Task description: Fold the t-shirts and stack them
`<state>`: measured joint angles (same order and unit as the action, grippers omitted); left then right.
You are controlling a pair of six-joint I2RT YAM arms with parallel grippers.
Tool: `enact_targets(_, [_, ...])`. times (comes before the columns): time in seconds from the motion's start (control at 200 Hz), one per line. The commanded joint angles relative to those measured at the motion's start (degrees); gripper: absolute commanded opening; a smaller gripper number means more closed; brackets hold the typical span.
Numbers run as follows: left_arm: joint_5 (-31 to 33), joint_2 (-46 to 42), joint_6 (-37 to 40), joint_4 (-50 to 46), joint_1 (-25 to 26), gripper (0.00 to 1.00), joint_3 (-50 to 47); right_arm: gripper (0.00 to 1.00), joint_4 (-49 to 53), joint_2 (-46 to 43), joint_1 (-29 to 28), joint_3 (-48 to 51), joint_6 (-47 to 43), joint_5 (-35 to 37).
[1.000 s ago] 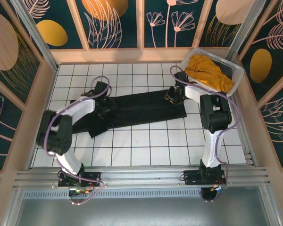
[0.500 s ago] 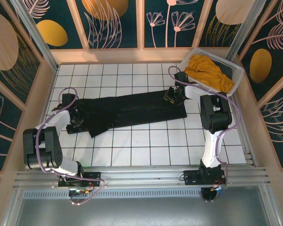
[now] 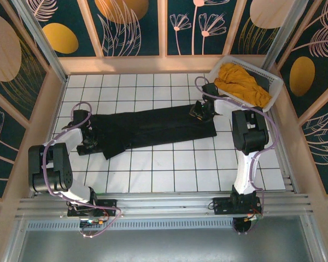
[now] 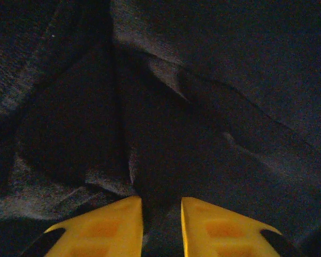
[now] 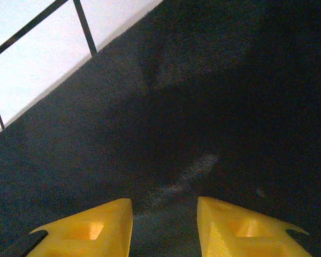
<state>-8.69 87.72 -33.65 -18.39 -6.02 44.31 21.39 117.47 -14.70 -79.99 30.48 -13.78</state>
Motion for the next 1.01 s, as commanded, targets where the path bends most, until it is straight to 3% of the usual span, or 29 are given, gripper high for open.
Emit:
enact_targets(0.0, [-0.92, -0.21, 0.93, 0.34, -0.31, 0.19, 0.16, 0.38, 2.85, 1.09, -0.33, 0.53, 0.07, -0.99])
enact_targets(0.205, [0.19, -1.81, 0.69, -1.3, -0.3, 0.0, 1.48, 0.37, 2.96, 1.25, -0.25, 0.27, 0.19, -0.72])
enact_targets(0.626, [5.23, -6.52, -1.12, -11.71, -0.31, 0.0, 8.53, 0.37, 3.83, 1.97, -0.15, -0.54, -0.2, -0.24])
enact_targets(1.001, [10.11, 4.56, 3.19, -22.65, -0.31, 0.0, 24.43, 0.37, 3.94, 2.66, -0.06, -0.58, -0.33, 0.07])
